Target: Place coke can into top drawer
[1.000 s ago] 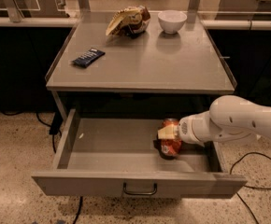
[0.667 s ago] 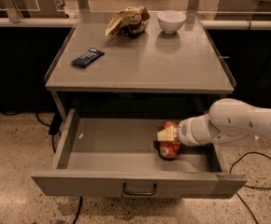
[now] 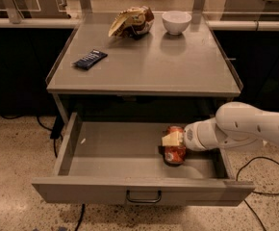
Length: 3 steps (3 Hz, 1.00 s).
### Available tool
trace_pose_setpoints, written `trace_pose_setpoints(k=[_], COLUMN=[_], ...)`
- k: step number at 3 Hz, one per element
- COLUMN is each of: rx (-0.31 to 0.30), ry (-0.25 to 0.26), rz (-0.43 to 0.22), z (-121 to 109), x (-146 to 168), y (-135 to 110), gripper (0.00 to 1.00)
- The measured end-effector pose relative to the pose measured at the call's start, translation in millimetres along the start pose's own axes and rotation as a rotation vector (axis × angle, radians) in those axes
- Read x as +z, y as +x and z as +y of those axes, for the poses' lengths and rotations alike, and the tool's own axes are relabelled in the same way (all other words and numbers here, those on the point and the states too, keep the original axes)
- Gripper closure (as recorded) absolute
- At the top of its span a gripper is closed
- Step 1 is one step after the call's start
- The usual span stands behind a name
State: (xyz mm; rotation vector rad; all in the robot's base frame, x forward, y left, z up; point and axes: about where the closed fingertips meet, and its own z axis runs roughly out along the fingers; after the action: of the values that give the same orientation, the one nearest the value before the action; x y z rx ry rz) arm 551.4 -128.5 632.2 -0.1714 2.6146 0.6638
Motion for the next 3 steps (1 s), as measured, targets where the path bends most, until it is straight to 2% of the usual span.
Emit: trace_pose_setpoints(k=[3], rx=[0.0], ry=[0.0], rz=[0.0], z=[0.1], x=[0.0], y=[0.0], gripper=[0.14])
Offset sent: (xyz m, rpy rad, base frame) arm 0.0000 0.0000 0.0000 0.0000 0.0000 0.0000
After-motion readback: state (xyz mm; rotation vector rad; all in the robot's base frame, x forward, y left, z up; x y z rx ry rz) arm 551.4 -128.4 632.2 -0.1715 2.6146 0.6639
